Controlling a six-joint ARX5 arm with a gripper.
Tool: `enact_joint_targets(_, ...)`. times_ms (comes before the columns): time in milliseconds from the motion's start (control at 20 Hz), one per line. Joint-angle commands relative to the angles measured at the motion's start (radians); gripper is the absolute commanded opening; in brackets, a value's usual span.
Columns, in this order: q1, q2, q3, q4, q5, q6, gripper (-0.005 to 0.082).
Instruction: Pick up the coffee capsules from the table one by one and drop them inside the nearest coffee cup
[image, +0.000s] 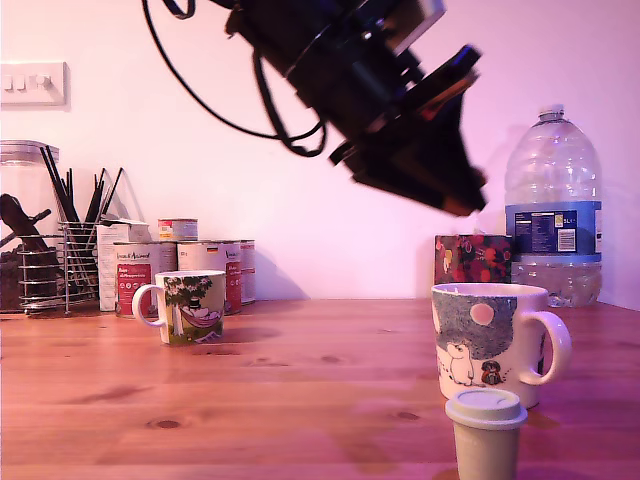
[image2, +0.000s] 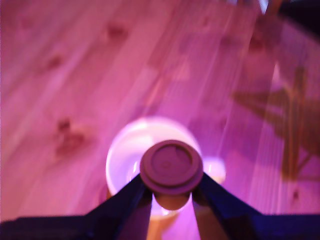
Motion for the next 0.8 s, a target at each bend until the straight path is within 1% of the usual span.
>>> enact_joint_targets(0, -0.005, -0.006, 0.008, 0.007, 0.0, -0.003, 0.0166)
enact_joint_targets(100, -0.013, -0.004, 0.013, 0.003, -0.024, -0.004, 0.0166)
enact_joint_targets(350, -0.024, 0.026, 0.071, -0.088, -0.055, -0.004, 0.0166)
enact_joint_targets(750, -0.031, 0.199, 0.328, -0.337, -0.086, -0.006, 0.0166)
